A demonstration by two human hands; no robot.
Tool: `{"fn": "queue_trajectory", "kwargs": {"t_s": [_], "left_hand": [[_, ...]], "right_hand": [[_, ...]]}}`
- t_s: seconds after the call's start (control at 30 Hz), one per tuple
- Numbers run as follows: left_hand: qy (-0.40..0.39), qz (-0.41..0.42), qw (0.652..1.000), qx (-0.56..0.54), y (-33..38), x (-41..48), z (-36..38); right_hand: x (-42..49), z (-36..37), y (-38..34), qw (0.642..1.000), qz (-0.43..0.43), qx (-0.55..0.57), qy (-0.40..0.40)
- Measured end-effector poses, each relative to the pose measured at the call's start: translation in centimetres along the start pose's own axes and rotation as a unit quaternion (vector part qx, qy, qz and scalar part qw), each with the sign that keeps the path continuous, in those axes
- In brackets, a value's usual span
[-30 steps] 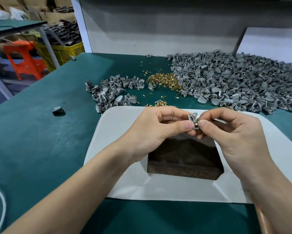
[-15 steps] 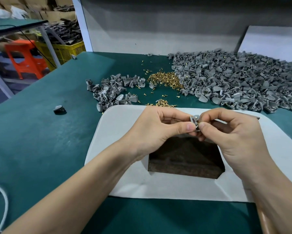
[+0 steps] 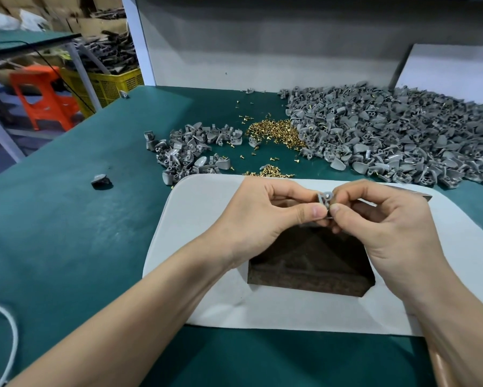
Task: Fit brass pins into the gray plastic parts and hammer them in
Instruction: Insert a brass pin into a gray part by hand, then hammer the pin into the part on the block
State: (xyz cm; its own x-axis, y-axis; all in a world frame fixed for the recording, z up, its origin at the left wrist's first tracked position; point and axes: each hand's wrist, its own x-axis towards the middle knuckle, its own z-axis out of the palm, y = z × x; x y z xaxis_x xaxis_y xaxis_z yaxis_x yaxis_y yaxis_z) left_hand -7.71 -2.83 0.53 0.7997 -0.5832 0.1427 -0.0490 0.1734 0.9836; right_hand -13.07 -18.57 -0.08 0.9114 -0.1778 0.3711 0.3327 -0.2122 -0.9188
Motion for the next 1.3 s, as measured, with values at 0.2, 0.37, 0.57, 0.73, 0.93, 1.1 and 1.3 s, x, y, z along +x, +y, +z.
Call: {"fn": "queue_trajectory", "kwargs": {"t_s": [0.2, 0.37, 0.57, 0.73, 0.93, 1.1, 1.3], "left_hand": [[0.016, -0.008, 1.000, -0.020, 0.06, 0.33, -0.34], [0.007, -0.006, 0.999, -0.032, -0.07, 0.41, -0.50], [-0.013, -0.006, 0.999, -0.033, -0.10, 0.33, -0.51], [-0.016, -0.008, 0.999, -0.035, -0.12, 0.37, -0.56], [-0.011, -0.006, 0.999, -0.030, -0.07, 0.40, -0.59], [-0.016, -0.002, 0.999, -0.028, 0.01, 0.34, -0.58], [-0.007, 0.010, 1.000, 0.015, 0.04, 0.27, -0.45]], "right_hand": [[0.07, 0.11, -0.05, 0.990, 0.039, 0.134, -0.008], [0.17, -0.11, 0.09, 0.982, 0.057, 0.180, -0.024], [0.19, -0.35, 0.29, 0.990, 0.038, 0.134, -0.023], [0.24, -0.41, 0.56, 0.995, 0.016, 0.097, -0.024], [0.18, -0.25, 0.59, 0.996, -0.008, 0.088, -0.024], [0.16, -0.15, 0.33, 0.996, -0.003, 0.090, -0.028], [0.02, 0.03, -0.25, 0.999, -0.013, 0.047, -0.014]]}}
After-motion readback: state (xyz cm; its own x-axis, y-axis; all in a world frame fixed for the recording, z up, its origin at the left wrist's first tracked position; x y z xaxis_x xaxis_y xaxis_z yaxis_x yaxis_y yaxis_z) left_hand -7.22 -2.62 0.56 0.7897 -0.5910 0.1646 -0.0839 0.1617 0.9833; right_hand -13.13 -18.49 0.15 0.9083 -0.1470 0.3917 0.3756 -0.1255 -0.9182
